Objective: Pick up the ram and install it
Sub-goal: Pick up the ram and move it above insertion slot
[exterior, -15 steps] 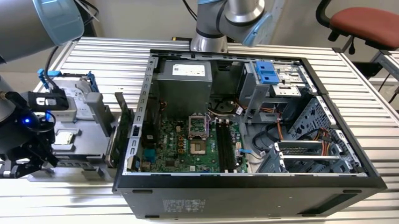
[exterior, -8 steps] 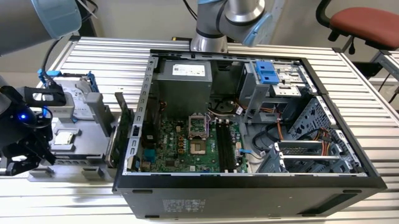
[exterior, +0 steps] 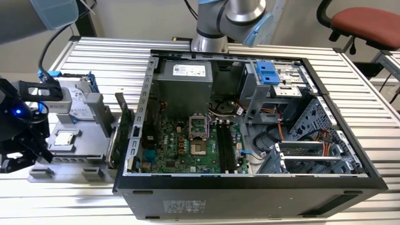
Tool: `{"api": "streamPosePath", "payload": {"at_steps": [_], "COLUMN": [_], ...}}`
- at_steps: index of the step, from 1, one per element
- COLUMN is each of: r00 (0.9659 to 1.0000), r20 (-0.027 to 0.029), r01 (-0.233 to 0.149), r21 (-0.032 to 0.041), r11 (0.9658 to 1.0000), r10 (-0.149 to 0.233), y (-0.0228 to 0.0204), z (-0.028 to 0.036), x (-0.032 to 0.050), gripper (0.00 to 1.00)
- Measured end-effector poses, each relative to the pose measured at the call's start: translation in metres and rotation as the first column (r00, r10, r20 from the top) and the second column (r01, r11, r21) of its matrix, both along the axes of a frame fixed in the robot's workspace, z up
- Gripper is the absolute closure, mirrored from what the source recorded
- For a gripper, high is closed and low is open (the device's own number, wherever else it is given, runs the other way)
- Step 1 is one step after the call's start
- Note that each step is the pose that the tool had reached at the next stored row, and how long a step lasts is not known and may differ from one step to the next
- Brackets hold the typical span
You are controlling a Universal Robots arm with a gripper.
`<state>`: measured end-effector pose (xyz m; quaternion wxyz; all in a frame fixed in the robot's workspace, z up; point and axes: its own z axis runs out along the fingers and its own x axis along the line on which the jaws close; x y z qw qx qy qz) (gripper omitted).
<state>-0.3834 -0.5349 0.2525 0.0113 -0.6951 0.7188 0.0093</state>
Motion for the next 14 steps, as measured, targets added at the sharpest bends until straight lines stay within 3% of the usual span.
{"api": "streamPosePath", "payload": {"at_steps": [14], "r00": [1.0000], "r20": [-0.0001], "r01": [0.000], "r21": [0.0000], "r11": [1.0000], "r10": [0.000], "y": [0.0000], "z": [0.0166], "x": [0.0000], "gripper": [1.00]}}
